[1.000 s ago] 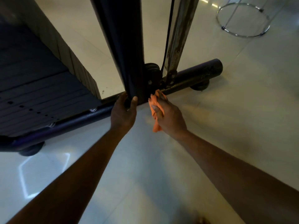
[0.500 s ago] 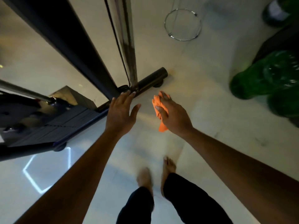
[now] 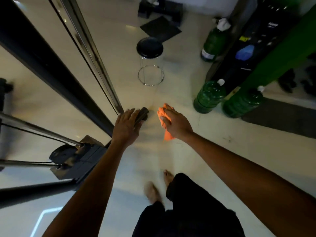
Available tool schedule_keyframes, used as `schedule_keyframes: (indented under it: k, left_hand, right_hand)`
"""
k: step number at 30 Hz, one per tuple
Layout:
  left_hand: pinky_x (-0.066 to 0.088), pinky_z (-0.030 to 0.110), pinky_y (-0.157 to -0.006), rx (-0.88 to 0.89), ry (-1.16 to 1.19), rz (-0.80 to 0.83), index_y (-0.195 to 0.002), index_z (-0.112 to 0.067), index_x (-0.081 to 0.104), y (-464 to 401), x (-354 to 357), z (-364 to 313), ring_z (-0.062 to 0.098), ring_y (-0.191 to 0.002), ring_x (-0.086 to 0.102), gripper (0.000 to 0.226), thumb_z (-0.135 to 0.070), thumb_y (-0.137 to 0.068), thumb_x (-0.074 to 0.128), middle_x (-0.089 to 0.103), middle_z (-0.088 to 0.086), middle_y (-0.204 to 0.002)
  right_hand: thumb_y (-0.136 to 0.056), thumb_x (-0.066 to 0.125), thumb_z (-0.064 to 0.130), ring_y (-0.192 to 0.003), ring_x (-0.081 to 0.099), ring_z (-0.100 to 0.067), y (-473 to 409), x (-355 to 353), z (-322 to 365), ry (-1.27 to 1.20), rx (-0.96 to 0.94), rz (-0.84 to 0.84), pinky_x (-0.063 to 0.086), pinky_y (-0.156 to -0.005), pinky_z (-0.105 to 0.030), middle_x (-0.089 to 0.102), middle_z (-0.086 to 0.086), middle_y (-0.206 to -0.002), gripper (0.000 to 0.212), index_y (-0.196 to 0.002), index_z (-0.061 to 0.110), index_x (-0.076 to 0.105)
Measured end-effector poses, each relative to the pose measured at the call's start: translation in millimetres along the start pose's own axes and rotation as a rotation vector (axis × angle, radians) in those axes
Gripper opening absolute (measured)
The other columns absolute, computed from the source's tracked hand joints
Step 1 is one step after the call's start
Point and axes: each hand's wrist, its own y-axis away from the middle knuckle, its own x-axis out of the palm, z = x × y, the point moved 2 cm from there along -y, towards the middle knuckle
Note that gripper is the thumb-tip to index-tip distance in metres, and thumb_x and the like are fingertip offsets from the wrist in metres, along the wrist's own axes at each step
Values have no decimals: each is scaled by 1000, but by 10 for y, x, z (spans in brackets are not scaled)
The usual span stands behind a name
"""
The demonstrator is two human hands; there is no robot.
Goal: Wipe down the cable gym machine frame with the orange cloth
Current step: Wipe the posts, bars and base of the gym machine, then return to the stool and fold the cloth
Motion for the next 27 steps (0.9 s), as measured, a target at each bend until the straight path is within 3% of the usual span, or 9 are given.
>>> schedule_keyframes:
  k: [7, 13, 19, 23, 27]
  left_hand:
    - [18, 53, -132, 114, -33, -3, -165, -26, 37, -245, -125, -648, 25, -162, 26, 62, -55, -111, 44, 38, 4, -171]
    - [15, 49, -133, 134, -63, 7, -167, -25, 33, -896, -49, -1091, 22, -163, 23, 65, -57, -111, 42, 34, 2, -173]
    - [14, 49, -134, 102, -77, -1, -167, -26, 31, -1853, 65, -1651, 21, -163, 21, 66, -58, -111, 40, 32, 2, -174]
    - [18, 51, -132, 80, -49, -40, -165, -22, 37, -2400, 121, -1907, 24, -161, 26, 66, -57, -110, 42, 37, 5, -171]
    - [22, 53, -131, 52, -49, -51, -164, -21, 38, -2897, 187, -1991, 26, -160, 31, 65, -56, -109, 44, 40, 6, -169]
  right_hand:
    - [-113, 51, 41, -142, 54, -35, 64, -653, -167, -3, 16, -100, 50, -109, -44, 41, 1, -172, 50, -161, 26, 48]
    - [-113, 52, 42, -153, 45, -33, -356, -1089, -819, 5, 4, -124, 45, -118, -46, 30, 3, -177, 56, -165, 23, 43]
    - [-112, 51, 46, -134, 62, -37, -988, -1703, -1583, -19, 36, -135, 53, -107, -47, 53, -10, -162, 54, -162, 24, 44]
    - [-112, 51, 46, -136, 61, -37, -1408, -2024, -1950, -40, 12, -127, 52, -109, -46, 55, -8, -161, 52, -160, 26, 46]
    - [-112, 53, 43, -148, 51, -35, -1889, -2254, -2173, -50, 1, -106, 45, -119, -50, 43, -4, -171, 57, -164, 21, 43]
